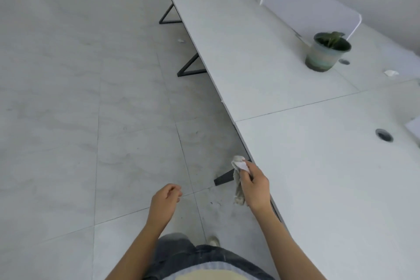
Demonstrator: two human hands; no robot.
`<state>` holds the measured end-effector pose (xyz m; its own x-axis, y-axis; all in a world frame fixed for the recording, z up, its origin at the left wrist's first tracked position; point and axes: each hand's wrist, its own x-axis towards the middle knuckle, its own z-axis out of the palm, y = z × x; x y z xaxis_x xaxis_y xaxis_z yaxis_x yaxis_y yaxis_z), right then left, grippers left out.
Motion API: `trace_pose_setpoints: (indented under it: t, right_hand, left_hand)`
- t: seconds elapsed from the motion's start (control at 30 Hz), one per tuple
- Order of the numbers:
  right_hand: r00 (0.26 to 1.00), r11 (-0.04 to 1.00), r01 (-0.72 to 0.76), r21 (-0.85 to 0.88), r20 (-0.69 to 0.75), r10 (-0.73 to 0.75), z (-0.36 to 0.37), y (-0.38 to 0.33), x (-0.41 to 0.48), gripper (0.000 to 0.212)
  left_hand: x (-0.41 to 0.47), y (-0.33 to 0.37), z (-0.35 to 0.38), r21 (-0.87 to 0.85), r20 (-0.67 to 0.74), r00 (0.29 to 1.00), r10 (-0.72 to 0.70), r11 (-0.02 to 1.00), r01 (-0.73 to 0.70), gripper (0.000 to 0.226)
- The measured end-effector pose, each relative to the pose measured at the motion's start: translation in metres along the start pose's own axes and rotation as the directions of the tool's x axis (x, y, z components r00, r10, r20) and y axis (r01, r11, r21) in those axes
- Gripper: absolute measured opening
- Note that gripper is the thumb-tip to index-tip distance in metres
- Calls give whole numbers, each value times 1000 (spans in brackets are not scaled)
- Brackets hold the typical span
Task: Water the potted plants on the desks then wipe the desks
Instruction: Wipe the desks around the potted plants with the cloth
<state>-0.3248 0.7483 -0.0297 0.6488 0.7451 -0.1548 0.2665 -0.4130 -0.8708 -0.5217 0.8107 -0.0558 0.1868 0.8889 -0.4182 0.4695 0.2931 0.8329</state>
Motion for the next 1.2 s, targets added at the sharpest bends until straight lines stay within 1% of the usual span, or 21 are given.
trace_pose_setpoints:
  t: [0.2,0.3,0.47,0.53,0.6,0.67,0.73,0.83,0.9,1.0,1.1,1.2]
  right_hand:
    - [997,998,-61,-18,43,61,19,-7,67,27]
    - [997,997,-80,-1,-2,80,33,-17,114,30]
    - [975,986,-137,92,-164,150,68,-49,192,29]
    - [961,978,-159,138,-204,185,86,-63,216,30]
    - [942,964,-198,177,-237,237,102,-75,233,30]
    - [919,947,-233,219,-268,288,113,-84,245,27]
    - [889,932,-275,235,-307,339,117,-90,254,24]
    - [828,910,-322,262,-389,405,113,-87,266,24]
    - [793,894,-348,283,-420,441,107,-84,274,23]
    - [740,876,-356,325,-475,476,93,-81,294,23]
    - [670,852,-284,441,-544,505,66,-86,328,22]
    - [615,830,-245,500,-582,532,37,-82,368,27]
  left_hand:
    - [74,35,10,-6,47,999,-20,1000,21,15]
    - [129,53,7,-7,65,997,-29,1000,29,16]
    - [247,113,-11,64,161,984,78,994,-89,26]
    - [295,144,-23,80,193,971,141,984,-159,25]
    - [332,169,-31,88,212,962,175,977,-197,20]
    - [358,184,-30,86,254,947,196,971,-224,18]
    - [373,189,-23,130,332,929,161,968,-214,20]
    - [387,189,-4,206,492,862,120,946,-249,20]
    - [397,200,10,220,547,828,127,932,-288,19]
    - [414,226,28,164,560,809,179,933,-320,18]
    - [434,252,44,135,563,792,237,919,-371,26]
    - [458,275,62,122,496,824,273,918,-378,21]
